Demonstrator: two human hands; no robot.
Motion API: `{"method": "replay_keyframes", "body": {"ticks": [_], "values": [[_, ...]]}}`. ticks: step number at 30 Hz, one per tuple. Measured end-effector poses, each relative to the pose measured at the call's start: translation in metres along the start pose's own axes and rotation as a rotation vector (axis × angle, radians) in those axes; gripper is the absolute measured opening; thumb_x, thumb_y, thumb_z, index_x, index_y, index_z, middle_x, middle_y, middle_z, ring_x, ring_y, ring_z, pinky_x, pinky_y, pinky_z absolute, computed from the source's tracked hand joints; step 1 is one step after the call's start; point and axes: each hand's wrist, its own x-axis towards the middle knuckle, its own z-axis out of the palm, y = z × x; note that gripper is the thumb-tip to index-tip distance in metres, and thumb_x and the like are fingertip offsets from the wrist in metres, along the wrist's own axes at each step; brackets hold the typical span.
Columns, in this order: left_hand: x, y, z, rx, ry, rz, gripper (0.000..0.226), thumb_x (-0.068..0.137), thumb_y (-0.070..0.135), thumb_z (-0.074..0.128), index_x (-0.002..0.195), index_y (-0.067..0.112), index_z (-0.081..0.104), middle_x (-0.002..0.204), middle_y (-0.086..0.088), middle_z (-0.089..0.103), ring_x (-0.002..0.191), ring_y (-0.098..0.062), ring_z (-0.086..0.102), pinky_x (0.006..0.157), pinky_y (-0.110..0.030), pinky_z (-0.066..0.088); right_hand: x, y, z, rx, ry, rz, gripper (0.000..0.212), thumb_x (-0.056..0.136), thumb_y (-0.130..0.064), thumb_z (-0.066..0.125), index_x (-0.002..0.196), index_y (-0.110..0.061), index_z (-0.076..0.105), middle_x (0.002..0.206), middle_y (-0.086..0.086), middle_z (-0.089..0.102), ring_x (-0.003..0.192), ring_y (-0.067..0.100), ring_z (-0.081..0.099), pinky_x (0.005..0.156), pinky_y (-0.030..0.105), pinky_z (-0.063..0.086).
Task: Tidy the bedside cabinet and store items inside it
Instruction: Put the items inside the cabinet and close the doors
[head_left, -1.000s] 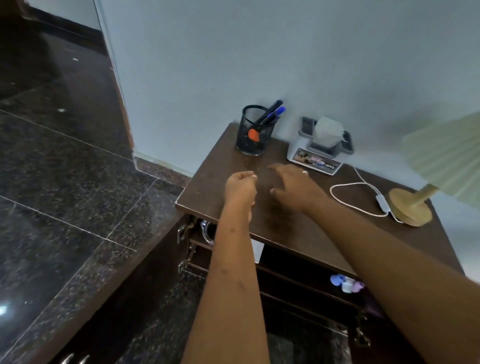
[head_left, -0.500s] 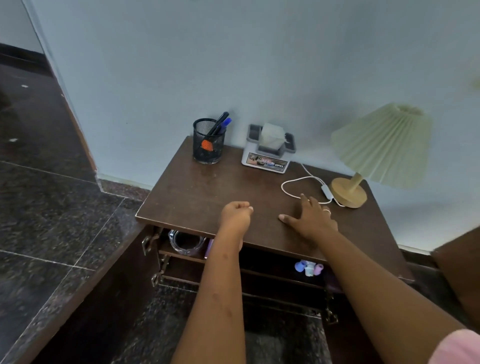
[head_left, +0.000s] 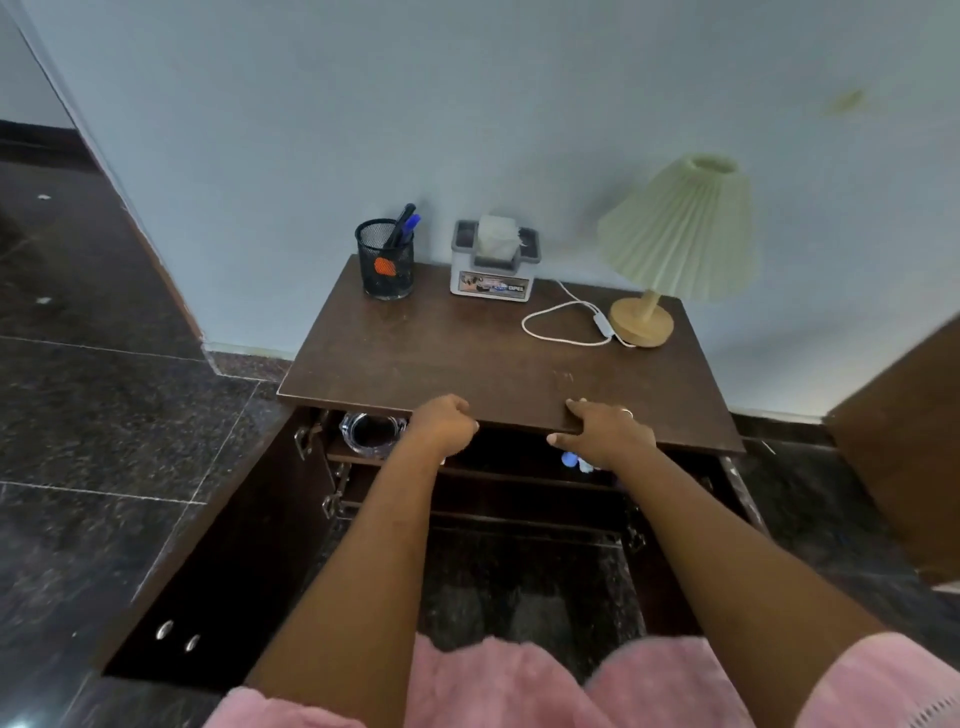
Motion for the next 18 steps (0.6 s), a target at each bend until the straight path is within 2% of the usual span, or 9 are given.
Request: {"method": "replay_keyframes", "body": {"ticks": [2, 4, 7, 10, 13, 15, 18], "values": [[-0.025, 0.006, 0.015, 0.125, -0.084, -0.02, 0.042, 0.092, 0.019, 0.055, 0.132, 0.005, 0.051, 0.137, -0.013, 0.051, 0.127, -0.028, 0.048, 0.109, -0.034, 0.037, -0.022, 0.01, 0.0, 0.049, -0.011, 0.026, 0.058, 0.088, -0.056, 0.05, 0.14, -0.031, 0.039, 0.145, -0.001, 0.043, 0.134, 0.027, 0.037, 0.105, 0.046, 0.036], [-0.049, 0.01, 0.03, 0.235, -0.155, -0.047, 0.042, 0.094, 0.022, 0.052, 0.131, 0.001, 0.051, 0.138, -0.015, 0.05, 0.126, -0.03, 0.048, 0.104, -0.034, 0.038, -0.047, 0.028, 0.006, 0.071, -0.015, 0.063, 0.053, 0.088, -0.053, 0.049, 0.135, -0.03, 0.043, 0.138, 0.003, 0.049, 0.128, 0.029, 0.042, 0.104, 0.048, 0.034], [-0.084, 0.01, 0.051, 0.248, -0.253, -0.091, 0.046, 0.095, 0.022, 0.052, 0.136, 0.003, 0.045, 0.14, -0.016, 0.046, 0.126, -0.031, 0.047, 0.103, -0.037, 0.04, -0.085, 0.073, 0.023, 0.037, 0.049, 0.186, 0.072, 0.083, -0.05, 0.056, 0.144, -0.027, 0.026, 0.146, 0.005, 0.037, 0.133, 0.032, 0.036, 0.105, 0.052, 0.032], [-0.112, 0.006, 0.07, 0.193, -0.323, -0.14, 0.049, 0.095, 0.021, 0.052, 0.14, 0.007, 0.041, 0.143, -0.014, 0.044, 0.127, -0.029, 0.046, 0.103, -0.037, 0.039, -0.121, 0.121, 0.048, 0.086, 0.139, 0.454, 0.088, 0.084, -0.038, 0.061, 0.149, -0.024, 0.004, 0.154, 0.006, 0.019, 0.138, 0.035, 0.024, 0.105, 0.056, 0.031], [-0.126, -0.001, 0.088, 0.111, -0.386, -0.162, 0.048, 0.095, 0.023, 0.052, 0.14, 0.009, 0.041, 0.144, -0.011, 0.043, 0.126, -0.026, 0.047, 0.102, -0.036, 0.039, -0.14, 0.146, 0.068, 0.257, 0.025, 0.63, 0.085, 0.09, -0.028, 0.053, 0.15, -0.02, -0.006, 0.155, 0.011, 0.013, 0.139, 0.039, 0.021, 0.107, 0.061, 0.027], [-0.127, -0.006, 0.098, 0.057, -0.414, -0.158, 0.045, 0.096, 0.024, 0.05, 0.139, 0.013, 0.044, 0.142, -0.008, 0.044, 0.118, -0.023, 0.049, 0.101, -0.035, 0.038, -0.142, 0.153, 0.075, 0.24, -0.016, 0.617, 0.077, 0.092, -0.02, 0.047, 0.15, -0.017, -0.003, 0.155, 0.012, 0.015, 0.138, 0.039, 0.025, 0.107, 0.057, 0.029], [-0.127, -0.014, 0.109, 0.025, -0.44, -0.175, 0.041, 0.096, 0.024, 0.05, 0.136, 0.016, 0.047, 0.131, -0.004, 0.049, 0.105, -0.019, 0.048, 0.093, -0.032, 0.039, -0.136, 0.163, 0.079, 0.234, -0.002, 0.549, 0.058, 0.089, -0.012, 0.046, 0.141, -0.004, 0.022, 0.143, 0.02, 0.037, 0.129, 0.04, 0.041, 0.103, 0.048, 0.039]]}}
